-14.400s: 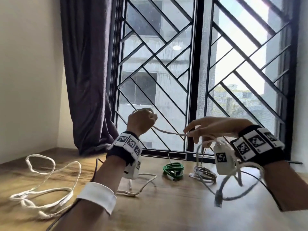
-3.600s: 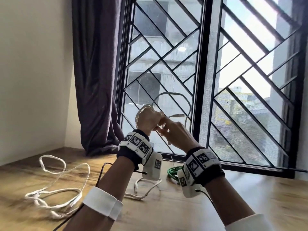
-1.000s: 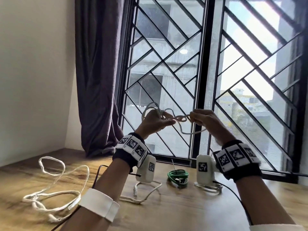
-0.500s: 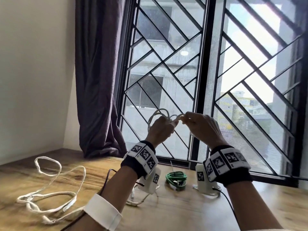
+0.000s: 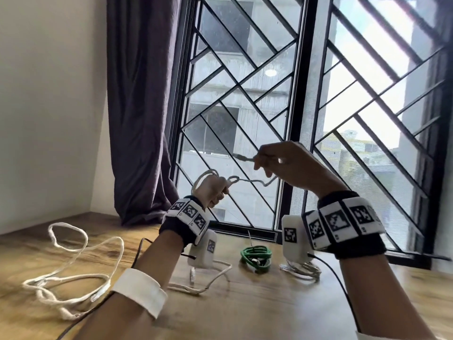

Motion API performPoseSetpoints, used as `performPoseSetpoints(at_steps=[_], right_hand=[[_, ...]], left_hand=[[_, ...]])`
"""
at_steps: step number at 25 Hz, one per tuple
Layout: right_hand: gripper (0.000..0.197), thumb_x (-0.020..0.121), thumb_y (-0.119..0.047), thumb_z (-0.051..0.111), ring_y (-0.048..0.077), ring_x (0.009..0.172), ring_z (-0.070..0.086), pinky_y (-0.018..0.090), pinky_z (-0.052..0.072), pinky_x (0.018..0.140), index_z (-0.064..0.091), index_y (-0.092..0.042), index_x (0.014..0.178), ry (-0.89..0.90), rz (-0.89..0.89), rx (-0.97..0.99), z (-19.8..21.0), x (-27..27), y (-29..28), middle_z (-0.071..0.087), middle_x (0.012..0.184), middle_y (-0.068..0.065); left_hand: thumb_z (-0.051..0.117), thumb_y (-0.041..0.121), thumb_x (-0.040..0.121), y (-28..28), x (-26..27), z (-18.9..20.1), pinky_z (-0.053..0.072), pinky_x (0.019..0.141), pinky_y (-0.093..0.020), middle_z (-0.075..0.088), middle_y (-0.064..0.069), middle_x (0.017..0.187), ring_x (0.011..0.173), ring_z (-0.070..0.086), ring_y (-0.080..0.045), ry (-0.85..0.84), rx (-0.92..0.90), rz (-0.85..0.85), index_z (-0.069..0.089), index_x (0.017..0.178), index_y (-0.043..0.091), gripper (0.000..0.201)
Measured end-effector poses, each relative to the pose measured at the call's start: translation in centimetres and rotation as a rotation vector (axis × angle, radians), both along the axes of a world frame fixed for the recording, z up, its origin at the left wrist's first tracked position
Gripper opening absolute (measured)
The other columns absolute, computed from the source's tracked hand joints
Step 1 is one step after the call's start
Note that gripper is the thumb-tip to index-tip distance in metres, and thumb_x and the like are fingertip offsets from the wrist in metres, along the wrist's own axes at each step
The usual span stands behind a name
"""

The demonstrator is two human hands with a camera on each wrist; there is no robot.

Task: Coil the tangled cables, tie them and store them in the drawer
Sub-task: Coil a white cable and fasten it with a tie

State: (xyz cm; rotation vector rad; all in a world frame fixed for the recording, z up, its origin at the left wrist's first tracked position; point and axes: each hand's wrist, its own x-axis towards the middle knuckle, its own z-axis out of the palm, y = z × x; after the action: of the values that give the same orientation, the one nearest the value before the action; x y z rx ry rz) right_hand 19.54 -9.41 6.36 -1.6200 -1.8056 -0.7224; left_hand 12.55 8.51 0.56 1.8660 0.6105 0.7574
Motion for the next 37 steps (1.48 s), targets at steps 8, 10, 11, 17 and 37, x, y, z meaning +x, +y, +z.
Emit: performPoseSetpoints(at_steps=[8, 10, 11, 17, 37], right_hand=[[0.036, 0.090, -0.043, 0.053, 0.006, 0.065, 0.058, 0.019, 0.046, 0.066, 0.070, -0.013, 0.102, 0.407, -0.247, -0.850, -3.5, 1.4, 1.9, 0.066, 0.083, -0.004], [0.033, 0.089, -0.044, 0.054, 0.003, 0.059, 0.058, 0.019, 0.047, 0.063, 0.068, -0.015, 0.082, 0.370, -0.176, -0.672, -3.5, 1.7, 2.2, 0.063, 0.073, -0.004], [0.030, 0.085, -0.045, 0.058, 0.003, 0.055, 0.055, 0.021, 0.046, 0.060, 0.062, -0.018, 0.072, 0.324, -0.156, -0.499, -3.0, 1.8, 2.1, 0.059, 0.066, -0.005], [0.032, 0.073, -0.023, 0.076, -0.001, 0.064, 0.056, 0.015, 0.044, 0.059, 0.061, -0.009, 0.098, 0.263, 0.001, -0.032, -2.4, 2.7, 2.4, 0.058, 0.078, -0.012], [0.011, 0.086, -0.025, 0.063, 0.013, 0.067, 0.067, 0.037, 0.054, 0.069, 0.056, -0.028, 0.077, 0.507, 0.213, 0.306, -3.5, 3.2, 4.2, 0.067, 0.067, -0.006]], left_hand=[[0.066, 0.028, 0.086, 0.1, -0.7, 1.1, 0.023, 0.045, -0.022, 0.036, 0.005, 0.049, 0.044, 0.028, -0.009, 0.109, 0.170, -0.210, 0.059, 0.092, 0.011, 0.019], [0.064, 0.026, 0.088, 0.1, -1.0, 1.1, 0.022, 0.043, -0.020, 0.035, 0.007, 0.046, 0.042, 0.028, -0.008, 0.093, 0.174, -0.268, 0.058, 0.082, 0.011, 0.017], [0.062, 0.025, 0.090, 0.0, -1.4, 1.3, 0.021, 0.041, -0.019, 0.034, 0.008, 0.044, 0.041, 0.026, -0.007, 0.070, 0.162, -0.315, 0.057, 0.075, 0.013, 0.019], [0.053, 0.024, 0.091, -1.3, -3.2, 2.6, 0.013, 0.035, -0.014, 0.028, 0.013, 0.040, 0.033, 0.021, 0.000, -0.099, 0.007, -0.658, 0.067, 0.071, 0.016, 0.026], [0.052, 0.012, 0.093, -2.1, -2.1, 2.5, 0.032, 0.039, -0.015, 0.044, 0.004, 0.048, 0.040, 0.038, -0.006, -0.228, -0.092, -0.612, 0.060, 0.077, 0.010, 0.018]])
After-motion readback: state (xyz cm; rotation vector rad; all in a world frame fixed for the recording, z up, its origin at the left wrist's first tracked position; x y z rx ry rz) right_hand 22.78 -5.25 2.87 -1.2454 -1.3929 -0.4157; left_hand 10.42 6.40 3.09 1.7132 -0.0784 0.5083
